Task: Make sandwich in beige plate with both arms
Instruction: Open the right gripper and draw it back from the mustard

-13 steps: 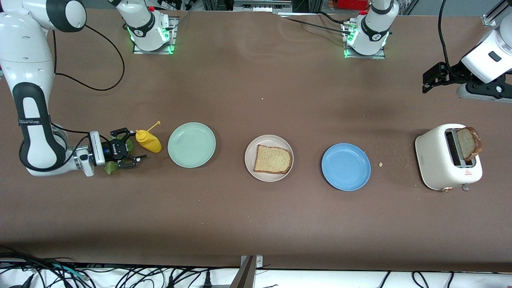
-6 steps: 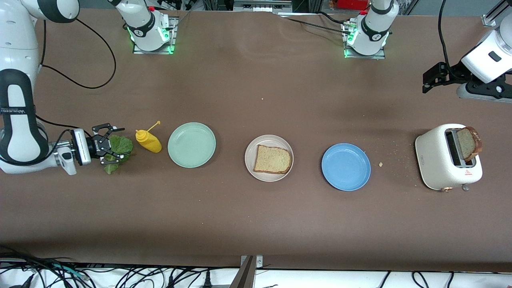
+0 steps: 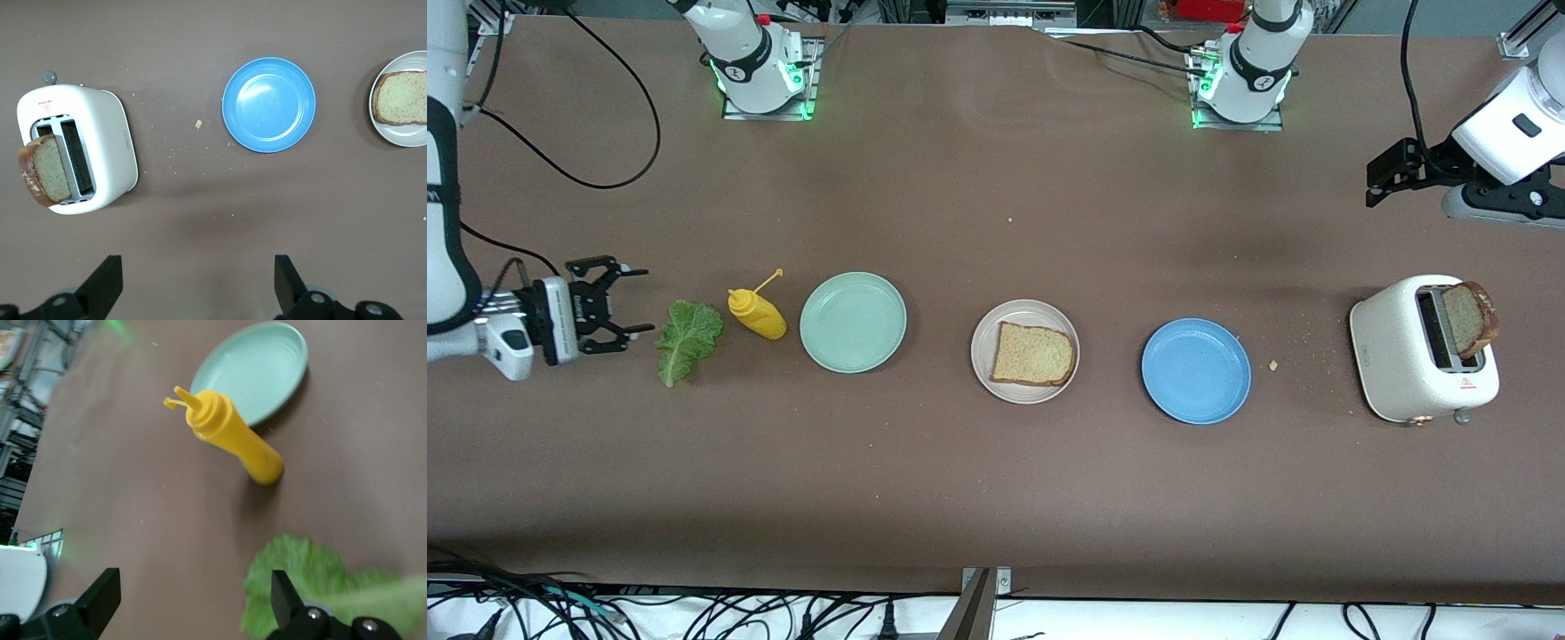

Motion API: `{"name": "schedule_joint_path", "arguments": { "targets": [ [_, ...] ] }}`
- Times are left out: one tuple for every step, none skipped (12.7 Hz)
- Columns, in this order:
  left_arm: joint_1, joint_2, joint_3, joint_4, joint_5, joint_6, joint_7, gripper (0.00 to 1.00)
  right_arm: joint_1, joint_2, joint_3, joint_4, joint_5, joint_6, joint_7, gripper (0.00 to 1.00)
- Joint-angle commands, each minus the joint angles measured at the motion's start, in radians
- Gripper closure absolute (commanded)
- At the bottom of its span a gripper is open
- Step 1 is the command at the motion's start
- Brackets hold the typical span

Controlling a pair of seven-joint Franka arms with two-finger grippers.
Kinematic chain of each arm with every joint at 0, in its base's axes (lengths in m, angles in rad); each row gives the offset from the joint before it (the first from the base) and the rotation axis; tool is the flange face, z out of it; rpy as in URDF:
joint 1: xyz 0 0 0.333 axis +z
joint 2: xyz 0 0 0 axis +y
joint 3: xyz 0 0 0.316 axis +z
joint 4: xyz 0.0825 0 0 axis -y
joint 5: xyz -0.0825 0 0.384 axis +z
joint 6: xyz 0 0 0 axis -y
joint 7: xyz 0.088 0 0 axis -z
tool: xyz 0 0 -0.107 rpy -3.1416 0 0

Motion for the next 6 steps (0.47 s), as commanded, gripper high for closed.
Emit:
{"name": "schedule_joint_path", "arguments": {
  "targets": [
    [0.006,-0.006,-0.003,-0.003,-0.006,-0.005,0.023,0.00,-0.004,-0.106,0.010,-0.066,-0.080,0.053,0.191,0.00],
    [0.006,-0.006,-0.003,-0.003,-0.006,-0.005,0.023,0.00,-0.004,-0.140,0.010,-0.095,-0.101,0.084,0.277,0.00],
    [0.006,-0.006,-0.003,-0.003,-0.006,-0.005,0.023,0.00,-0.004,-0.172,0.012,-0.132,-0.134,0.122,0.368,0.00],
    [0.006,-0.006,-0.003,-0.003,-0.006,-0.005,0.023,0.00,-0.004,-0.203,0.012,-0.163,-0.146,0.145,0.460,0.00],
    [0.006,-0.006,-0.003,-0.003,-0.006,-0.005,0.023,0.00,-0.004,-0.228,0.012,-0.181,-0.161,0.153,0.539,0.00],
    [0.006,-0.006,-0.003,-0.003,-0.006,-0.005,0.023,0.00,-0.004,-0.245,0.012,-0.194,-0.190,0.164,0.607,0.00]
  ]
}}
